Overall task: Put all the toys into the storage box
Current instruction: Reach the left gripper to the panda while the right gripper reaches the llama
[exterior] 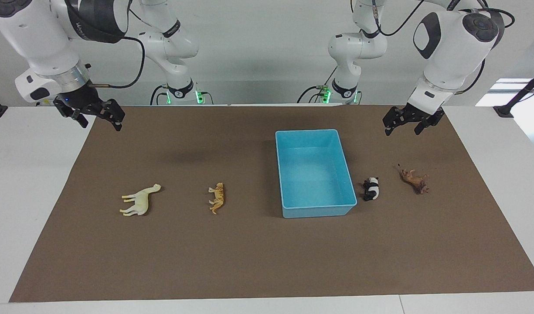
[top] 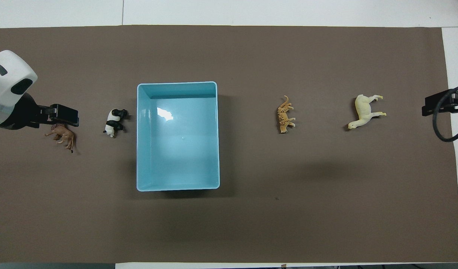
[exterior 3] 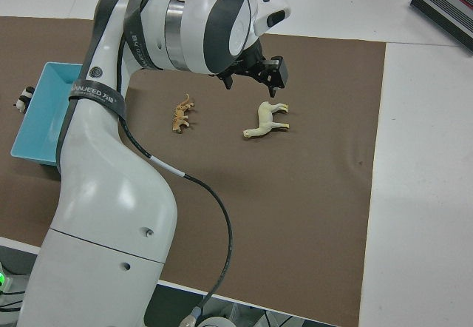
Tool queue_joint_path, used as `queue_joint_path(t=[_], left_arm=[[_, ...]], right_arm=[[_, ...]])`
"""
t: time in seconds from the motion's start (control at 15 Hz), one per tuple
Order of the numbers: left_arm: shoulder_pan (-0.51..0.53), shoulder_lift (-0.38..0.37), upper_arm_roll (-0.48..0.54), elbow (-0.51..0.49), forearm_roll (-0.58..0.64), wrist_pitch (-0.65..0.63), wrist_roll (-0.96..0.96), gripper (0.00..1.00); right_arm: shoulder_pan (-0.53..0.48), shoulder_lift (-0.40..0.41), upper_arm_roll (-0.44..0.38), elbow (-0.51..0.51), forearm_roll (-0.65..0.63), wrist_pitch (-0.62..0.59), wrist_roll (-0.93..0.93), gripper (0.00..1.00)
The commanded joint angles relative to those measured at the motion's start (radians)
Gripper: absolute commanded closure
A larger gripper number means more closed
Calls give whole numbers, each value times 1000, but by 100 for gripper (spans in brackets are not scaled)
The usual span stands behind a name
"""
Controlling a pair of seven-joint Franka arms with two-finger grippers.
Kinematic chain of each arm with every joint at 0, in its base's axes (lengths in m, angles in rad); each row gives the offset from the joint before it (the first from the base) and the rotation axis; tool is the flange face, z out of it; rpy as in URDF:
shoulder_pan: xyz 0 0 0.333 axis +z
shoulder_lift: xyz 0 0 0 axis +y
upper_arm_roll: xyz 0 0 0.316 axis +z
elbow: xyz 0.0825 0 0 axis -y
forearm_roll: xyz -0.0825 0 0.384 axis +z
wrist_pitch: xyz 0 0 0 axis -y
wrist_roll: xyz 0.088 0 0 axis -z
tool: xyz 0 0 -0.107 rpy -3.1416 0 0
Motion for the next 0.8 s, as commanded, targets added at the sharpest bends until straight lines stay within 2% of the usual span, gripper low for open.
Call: queue_joint_path(t=[0.0,0.4,0.53,0.73], left_arm=[[-16,-9,13,-14,-14,10,-6,0],[-15,-4,21,-9,-6,22,-3,0],[-15,11,22,18,-6,14,-11,0],[-5,10,22,14,-4,43,-58,0]], right_arm=[[-5,7,4,13,-10,-1,-26,0],[-5,-5,8,-10,-17,23,-13,0],[-4,-10,8,-48,-14,48,-9,0],[-2,2,8,-105,-14,167,-26,0]])
